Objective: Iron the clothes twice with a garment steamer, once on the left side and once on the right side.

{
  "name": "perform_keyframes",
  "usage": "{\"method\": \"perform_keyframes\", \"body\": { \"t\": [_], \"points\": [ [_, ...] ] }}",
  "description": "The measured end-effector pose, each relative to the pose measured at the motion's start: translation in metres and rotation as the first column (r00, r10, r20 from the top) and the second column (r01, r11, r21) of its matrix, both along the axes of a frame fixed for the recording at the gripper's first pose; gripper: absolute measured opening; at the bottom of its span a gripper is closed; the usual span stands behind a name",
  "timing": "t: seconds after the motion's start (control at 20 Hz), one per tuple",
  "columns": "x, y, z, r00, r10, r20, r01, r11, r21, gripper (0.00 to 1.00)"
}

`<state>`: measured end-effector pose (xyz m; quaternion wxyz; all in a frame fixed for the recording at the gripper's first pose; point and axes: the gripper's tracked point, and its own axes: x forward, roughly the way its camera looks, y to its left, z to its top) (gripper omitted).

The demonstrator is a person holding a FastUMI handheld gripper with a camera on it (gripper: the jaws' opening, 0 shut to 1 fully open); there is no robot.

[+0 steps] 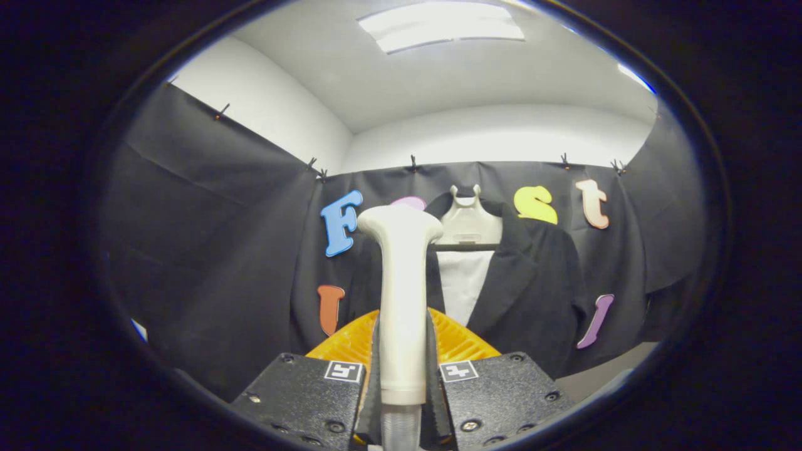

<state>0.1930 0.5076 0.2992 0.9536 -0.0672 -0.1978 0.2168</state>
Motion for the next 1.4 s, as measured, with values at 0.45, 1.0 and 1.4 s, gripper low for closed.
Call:
{"method": "perform_keyframes", "body": {
  "t": [0.45, 1.0, 1.4],
  "points": [
    [0.053, 0.019, 0.031, 0.989, -0.139, 0.059, 0.141, 0.989, -0.032, 0.32],
    [0.038, -0.005, -0.031, 0.988, -0.147, -0.043, 0.144, 0.987, -0.068, 0.32],
    [0.024, -0.016, -0.079, 0.985, -0.134, -0.111, 0.121, 0.986, -0.117, 0.32]
  ]
}}
